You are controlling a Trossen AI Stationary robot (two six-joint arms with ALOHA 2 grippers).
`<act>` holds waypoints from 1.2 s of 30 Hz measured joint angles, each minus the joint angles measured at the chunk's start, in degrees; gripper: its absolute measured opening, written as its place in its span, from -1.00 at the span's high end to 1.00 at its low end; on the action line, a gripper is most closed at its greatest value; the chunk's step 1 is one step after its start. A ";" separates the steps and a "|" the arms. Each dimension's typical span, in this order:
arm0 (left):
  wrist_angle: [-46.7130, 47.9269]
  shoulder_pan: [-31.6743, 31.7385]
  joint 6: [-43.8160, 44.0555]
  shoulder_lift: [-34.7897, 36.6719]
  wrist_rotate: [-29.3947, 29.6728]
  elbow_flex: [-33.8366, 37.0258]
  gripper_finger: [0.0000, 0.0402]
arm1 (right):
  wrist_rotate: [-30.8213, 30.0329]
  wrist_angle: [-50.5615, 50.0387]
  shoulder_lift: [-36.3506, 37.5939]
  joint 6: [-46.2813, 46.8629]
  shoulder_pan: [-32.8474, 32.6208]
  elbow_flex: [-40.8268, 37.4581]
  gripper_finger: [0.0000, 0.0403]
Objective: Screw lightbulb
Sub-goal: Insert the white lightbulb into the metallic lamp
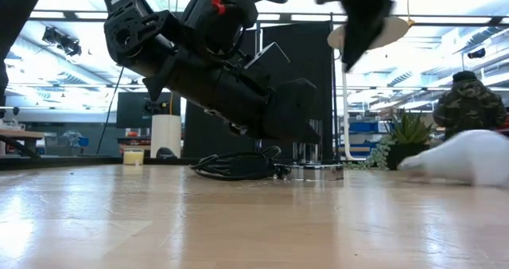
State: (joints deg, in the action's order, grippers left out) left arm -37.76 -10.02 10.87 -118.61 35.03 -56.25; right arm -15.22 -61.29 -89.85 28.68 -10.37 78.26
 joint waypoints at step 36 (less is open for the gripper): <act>14.21 -5.06 1.41 5.43 8.87 -2.69 -0.57 | -30.43 27.49 26.68 29.27 -37.35 -50.31 -0.84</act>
State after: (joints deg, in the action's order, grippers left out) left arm -23.55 -15.08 12.28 -113.17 43.90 -58.94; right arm -45.65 -33.80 -63.17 57.95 -47.73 27.95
